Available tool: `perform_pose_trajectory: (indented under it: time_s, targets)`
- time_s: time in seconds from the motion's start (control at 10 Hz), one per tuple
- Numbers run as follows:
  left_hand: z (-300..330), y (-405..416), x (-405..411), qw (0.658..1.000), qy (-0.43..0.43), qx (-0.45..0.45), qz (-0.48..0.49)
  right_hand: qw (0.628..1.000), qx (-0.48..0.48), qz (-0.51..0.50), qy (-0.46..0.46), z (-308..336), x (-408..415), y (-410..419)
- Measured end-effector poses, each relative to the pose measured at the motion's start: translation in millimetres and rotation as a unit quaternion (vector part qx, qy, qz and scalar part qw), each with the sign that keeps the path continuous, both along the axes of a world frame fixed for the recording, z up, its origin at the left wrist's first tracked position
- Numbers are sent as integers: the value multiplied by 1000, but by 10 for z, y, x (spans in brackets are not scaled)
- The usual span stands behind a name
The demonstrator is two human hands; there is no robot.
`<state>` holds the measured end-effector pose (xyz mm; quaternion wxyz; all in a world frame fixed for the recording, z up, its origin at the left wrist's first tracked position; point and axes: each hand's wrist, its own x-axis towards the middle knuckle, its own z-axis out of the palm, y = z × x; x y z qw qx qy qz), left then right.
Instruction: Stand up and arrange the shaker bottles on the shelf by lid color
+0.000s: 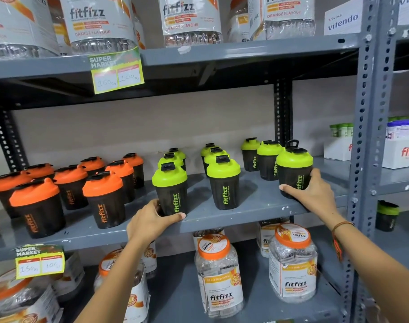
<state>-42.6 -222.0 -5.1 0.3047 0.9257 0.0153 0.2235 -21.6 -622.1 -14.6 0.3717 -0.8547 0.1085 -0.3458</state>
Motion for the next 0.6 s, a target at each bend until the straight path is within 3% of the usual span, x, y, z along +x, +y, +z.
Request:
perform_pose_trajectory:
  time_s: [0.4, 0.6]
  targets:
    - [24, 59, 7, 999, 32, -2, -26, 999, 12, 18, 39, 91, -97, 27]
    - [41, 163, -30, 996, 44, -33, -64, 997, 57, -7, -48, 84, -365, 161]
